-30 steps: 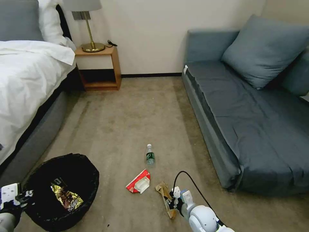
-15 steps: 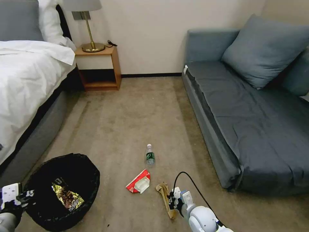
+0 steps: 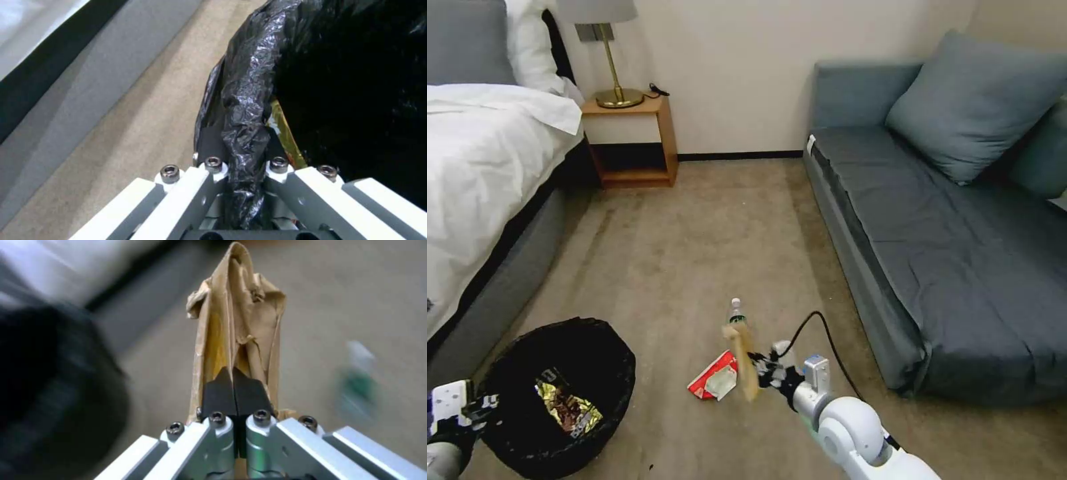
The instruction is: Pick up the trash bin, then pick up the garbage on the floor and place it into the trash bin.
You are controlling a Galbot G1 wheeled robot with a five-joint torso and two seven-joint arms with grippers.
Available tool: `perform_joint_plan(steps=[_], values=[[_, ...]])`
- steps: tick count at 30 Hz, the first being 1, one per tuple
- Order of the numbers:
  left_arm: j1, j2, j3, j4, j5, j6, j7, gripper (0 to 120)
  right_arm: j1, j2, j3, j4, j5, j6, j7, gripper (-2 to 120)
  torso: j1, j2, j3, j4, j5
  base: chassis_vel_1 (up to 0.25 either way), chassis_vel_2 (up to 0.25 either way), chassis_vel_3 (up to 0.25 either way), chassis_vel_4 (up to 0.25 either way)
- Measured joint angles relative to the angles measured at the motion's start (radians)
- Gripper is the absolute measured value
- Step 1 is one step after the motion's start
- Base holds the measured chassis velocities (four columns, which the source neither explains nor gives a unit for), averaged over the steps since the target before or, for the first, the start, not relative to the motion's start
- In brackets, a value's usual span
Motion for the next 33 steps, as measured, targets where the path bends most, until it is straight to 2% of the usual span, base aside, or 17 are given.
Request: perform_joint_plan(steps=[4, 8, 12, 14, 15, 17, 18, 21, 24, 33], values=[[0.011, -0.01, -0.003, -0.005, 0.004, -0.003, 0.0, 4, 0.122, 0.033, -0.16, 0.021, 0.007, 0.103, -0.01, 0, 0.0, 0.0, 0.0, 0.0001, 0.0001, 0.0, 0.0, 0.0, 0.0], [0.015, -0.013, -0.005, -0.006, 0.005, -0.004, 0.001, 4, 0.207, 0.046, -0.242, -0.007, 0.038, 0.136, -0.012, 0, 0.0, 0.0, 0.0, 0.0003, 0.0001, 0.0, 0.0, 0.0, 0.0], [0.017, -0.014, -0.008, -0.006, 0.005, -0.004, 0.002, 4, 0.356, 0.112, -0.382, -0.103, 0.081, 0.196, -0.005, 0, 0.0, 0.0, 0.0, 0.0003, -0.0002, 0.0, 0.0, 0.0, 0.0], [0.017, -0.014, -0.008, -0.006, 0.005, -0.004, 0.002, 4, 0.356, 0.112, -0.382, -0.103, 0.081, 0.196, -0.005, 0, 0.0, 0.0, 0.0, 0.0003, -0.0002, 0.0, 0.0, 0.0, 0.0], [0.013, -0.015, -0.006, -0.006, 0.005, -0.004, 0.002, 4, 0.415, 0.177, -0.43, -0.162, 0.086, 0.216, 0.009, 0, 0.0, 0.0, 0.0, 0.0003, -0.0001, 0.0, 0.0, 0.0, 0.0], [0.01, -0.015, -0.002, -0.006, 0.005, -0.003, 0.002, 4, 0.445, 0.237, -0.455, -0.208, 0.086, 0.229, 0.023, 0, 0.0, 0.0, 0.0, 0.0004, -0.0001, 0.0, 0.0, 0.0, 0.0], [0.01, -0.015, -0.002, -0.006, 0.005, -0.003, 0.002, 4, 0.445, 0.237, -0.455, -0.208, 0.086, 0.229, 0.023, 0, 0.0, 0.0, 0.0, 0.0004, -0.0001, 0.0, 0.0, 0.0, 0.0], [0.006, -0.015, 0.001, -0.006, 0.005, 0.0, 0.002, 4, 0.465, 0.328, -0.487, -0.281, 0.066, 0.241, 0.041, 0, 0.0, 0.0, 0.0, 0.0003, -0.0002, 0.0, 0.0, 0.0, 0.0], [0.006, -0.014, 0.001, -0.008, 0.005, 0.001, 0.003, 4, 0.463, 0.363, -0.498, -0.312, 0.046, 0.242, 0.048, 0, 0.0, 0.0, 0.0, 0.0003, -0.0002, 0.0, 0.0, 0.0, 0.0], [0.008, -0.007, -0.002, -0.011, -0.001, 0.002, 0.005, 4, 0.413, 0.365, -0.514, -0.324, -0.009, 0.241, 0.07, 0, 0.0, 0.0, 0.0, 0.0001, -0.0001, 0.0, 0.0, 0.0, 0.0]])
